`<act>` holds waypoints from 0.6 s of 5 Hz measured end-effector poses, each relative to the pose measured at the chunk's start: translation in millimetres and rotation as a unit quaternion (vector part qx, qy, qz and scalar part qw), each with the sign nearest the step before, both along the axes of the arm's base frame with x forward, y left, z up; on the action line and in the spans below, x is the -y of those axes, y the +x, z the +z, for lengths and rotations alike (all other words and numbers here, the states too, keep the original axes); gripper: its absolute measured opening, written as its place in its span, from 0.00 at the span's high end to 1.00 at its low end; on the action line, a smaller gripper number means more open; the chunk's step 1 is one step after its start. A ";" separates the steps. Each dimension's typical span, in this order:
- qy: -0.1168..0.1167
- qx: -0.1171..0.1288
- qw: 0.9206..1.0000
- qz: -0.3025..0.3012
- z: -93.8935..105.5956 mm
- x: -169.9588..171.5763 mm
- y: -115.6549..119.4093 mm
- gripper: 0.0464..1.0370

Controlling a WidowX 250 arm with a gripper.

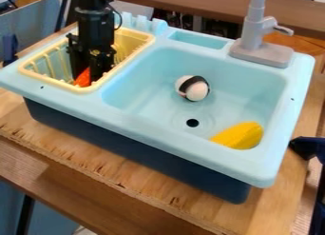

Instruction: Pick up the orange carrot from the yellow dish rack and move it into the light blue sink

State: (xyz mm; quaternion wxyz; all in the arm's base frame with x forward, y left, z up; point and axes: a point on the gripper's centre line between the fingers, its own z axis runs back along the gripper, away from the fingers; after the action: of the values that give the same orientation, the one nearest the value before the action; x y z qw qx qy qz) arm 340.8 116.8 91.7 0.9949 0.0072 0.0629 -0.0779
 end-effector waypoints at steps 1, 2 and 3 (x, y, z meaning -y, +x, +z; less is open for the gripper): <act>0.004 0.029 1.000 -0.009 48.3 4.8 -9.0 0.45; 0.013 0.075 0.997 -0.032 104.0 12.4 -26.1 0.45; 0.035 0.092 0.995 -0.017 149.3 18.3 -24.7 0.45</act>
State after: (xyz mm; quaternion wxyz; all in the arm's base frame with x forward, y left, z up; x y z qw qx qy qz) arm 316.2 98.5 240.9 0.9942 0.0505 -0.0259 -0.0913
